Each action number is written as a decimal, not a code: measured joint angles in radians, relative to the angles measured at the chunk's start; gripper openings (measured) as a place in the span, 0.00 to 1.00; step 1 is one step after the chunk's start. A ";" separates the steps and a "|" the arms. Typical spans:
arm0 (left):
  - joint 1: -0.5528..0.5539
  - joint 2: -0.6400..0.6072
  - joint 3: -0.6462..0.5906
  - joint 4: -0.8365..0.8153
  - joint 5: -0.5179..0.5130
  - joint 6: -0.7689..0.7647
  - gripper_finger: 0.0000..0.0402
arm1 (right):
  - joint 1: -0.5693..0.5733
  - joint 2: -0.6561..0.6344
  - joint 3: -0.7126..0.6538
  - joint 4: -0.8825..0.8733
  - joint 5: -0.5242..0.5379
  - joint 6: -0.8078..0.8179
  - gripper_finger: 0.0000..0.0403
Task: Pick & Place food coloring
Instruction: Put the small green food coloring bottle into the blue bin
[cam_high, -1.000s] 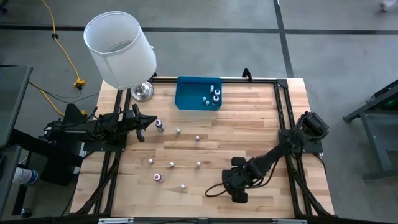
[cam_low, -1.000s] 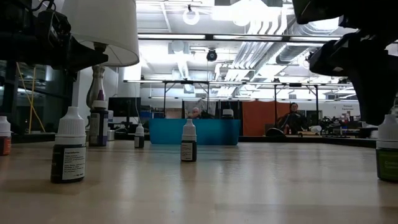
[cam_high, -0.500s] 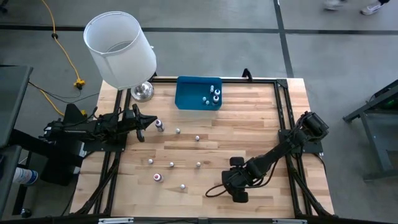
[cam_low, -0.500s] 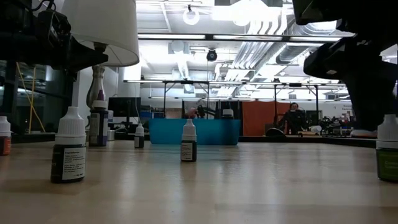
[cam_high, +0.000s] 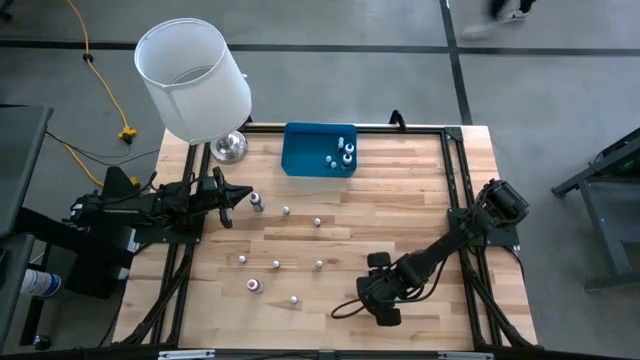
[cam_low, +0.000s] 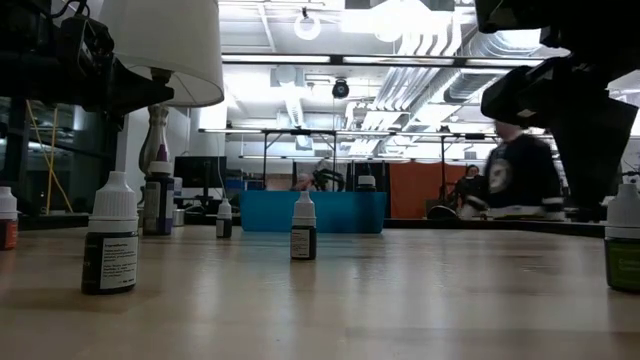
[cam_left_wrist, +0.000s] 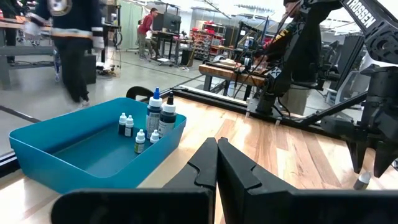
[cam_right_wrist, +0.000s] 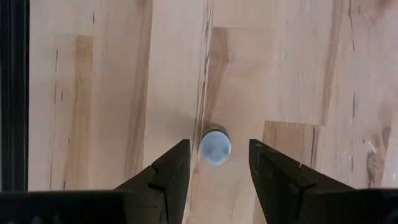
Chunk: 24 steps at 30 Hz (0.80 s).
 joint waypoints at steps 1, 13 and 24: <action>0.000 0.000 0.000 0.000 0.000 0.000 0.00 | 0.000 0.005 0.000 0.005 -0.003 -0.006 0.38; 0.000 0.000 0.000 0.000 0.000 0.000 0.00 | 0.006 0.037 0.000 0.019 0.022 -0.014 0.38; 0.000 0.000 0.000 0.000 0.000 0.000 0.00 | 0.008 0.037 0.000 0.019 0.006 -0.011 0.31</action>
